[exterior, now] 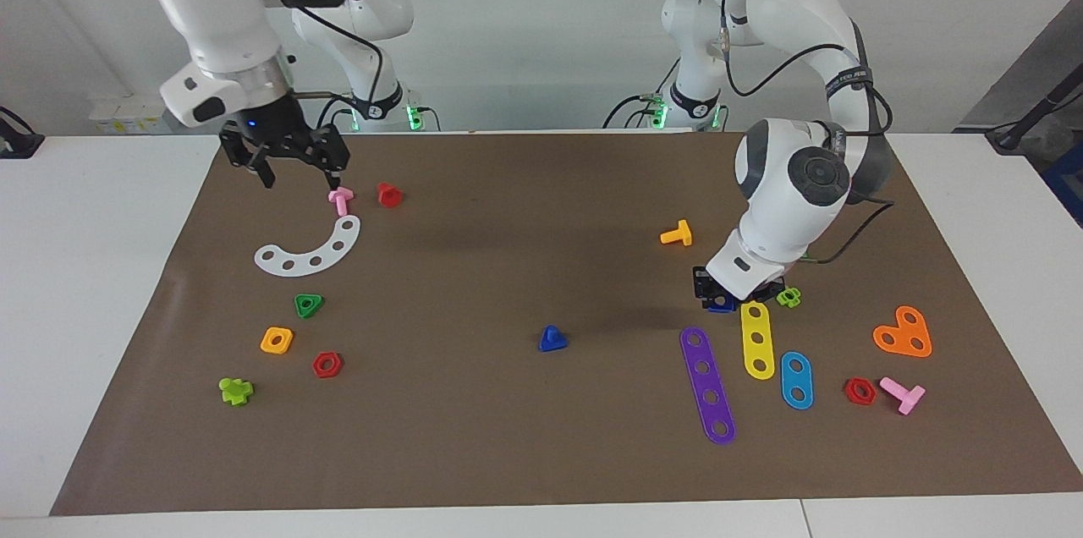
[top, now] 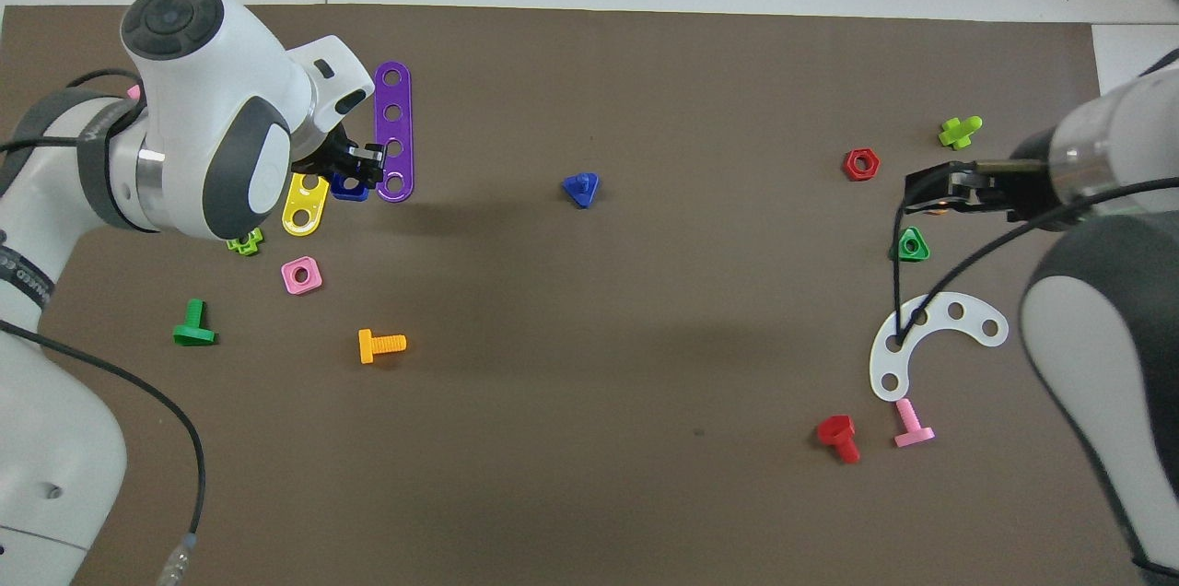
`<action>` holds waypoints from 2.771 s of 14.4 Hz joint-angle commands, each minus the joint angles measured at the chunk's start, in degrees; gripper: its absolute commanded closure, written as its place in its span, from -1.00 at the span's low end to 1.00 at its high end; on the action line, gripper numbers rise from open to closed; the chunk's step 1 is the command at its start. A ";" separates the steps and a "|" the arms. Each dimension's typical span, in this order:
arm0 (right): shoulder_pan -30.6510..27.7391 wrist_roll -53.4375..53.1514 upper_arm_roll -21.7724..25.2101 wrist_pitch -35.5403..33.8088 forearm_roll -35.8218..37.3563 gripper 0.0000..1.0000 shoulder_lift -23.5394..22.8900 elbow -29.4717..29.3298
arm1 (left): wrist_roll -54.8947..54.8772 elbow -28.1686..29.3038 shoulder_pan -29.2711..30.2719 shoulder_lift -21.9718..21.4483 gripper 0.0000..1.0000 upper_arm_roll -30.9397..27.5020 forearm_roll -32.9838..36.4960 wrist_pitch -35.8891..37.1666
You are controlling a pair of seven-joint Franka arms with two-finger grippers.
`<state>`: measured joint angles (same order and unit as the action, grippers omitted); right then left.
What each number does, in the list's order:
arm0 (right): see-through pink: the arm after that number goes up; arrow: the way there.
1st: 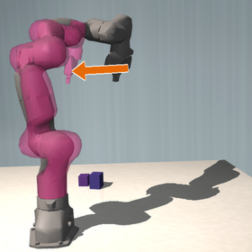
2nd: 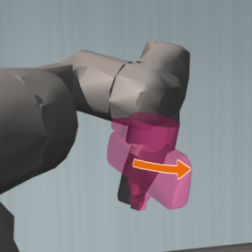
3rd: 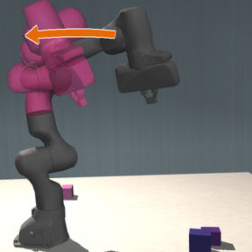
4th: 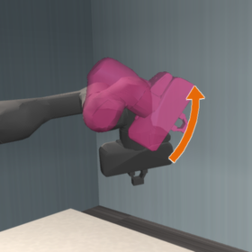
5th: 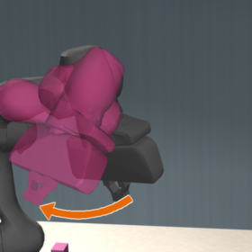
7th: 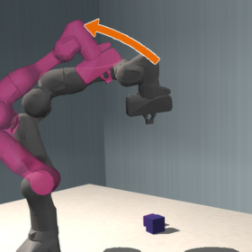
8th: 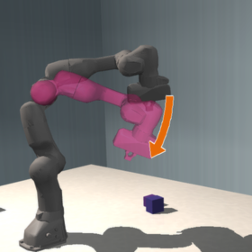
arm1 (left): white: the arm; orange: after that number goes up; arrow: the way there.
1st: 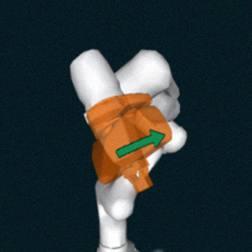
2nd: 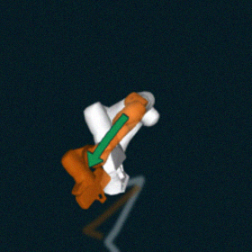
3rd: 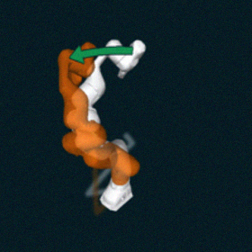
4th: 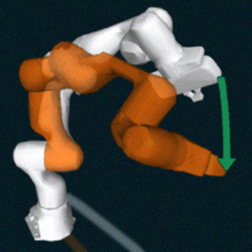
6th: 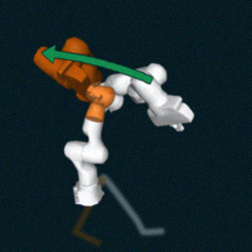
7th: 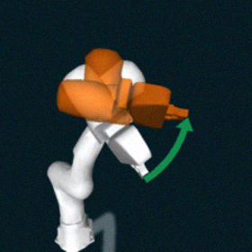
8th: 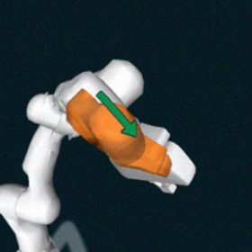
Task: Unscrew and place screws in storage area
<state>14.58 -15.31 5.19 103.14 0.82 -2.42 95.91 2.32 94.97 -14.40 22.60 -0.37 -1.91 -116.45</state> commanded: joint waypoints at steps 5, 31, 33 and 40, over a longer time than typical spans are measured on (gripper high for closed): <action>12.84 -13.95 -0.27 18.83 -2.75 -1.00 -17.07 -4.32 | -1.18 20.51 -0.46 -8.36 -0.10 0.01 -1.08 -14.77; 19.61 -16.25 -1.14 33.53 2.52 0.14 -37.49 -13.82 | -3.11 -10.40 13.43 -14.16 -1.00 -0.69 -0.11 28.63; 19.61 -16.25 -1.58 33.44 2.52 0.14 -37.40 -13.91 | -3.02 -11.38 13.17 -14.25 -1.00 -0.78 0.06 31.09; 19.00 -16.25 -1.58 34.67 2.60 1.00 -37.49 -14.35 | -3.29 -9.28 13.17 -17.15 -1.00 -0.34 1.03 30.40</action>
<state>34.75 -33.18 4.37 136.20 3.60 -40.48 80.92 -0.27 84.33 -1.15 6.99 -0.85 -1.74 -86.58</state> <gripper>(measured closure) 0.811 0.000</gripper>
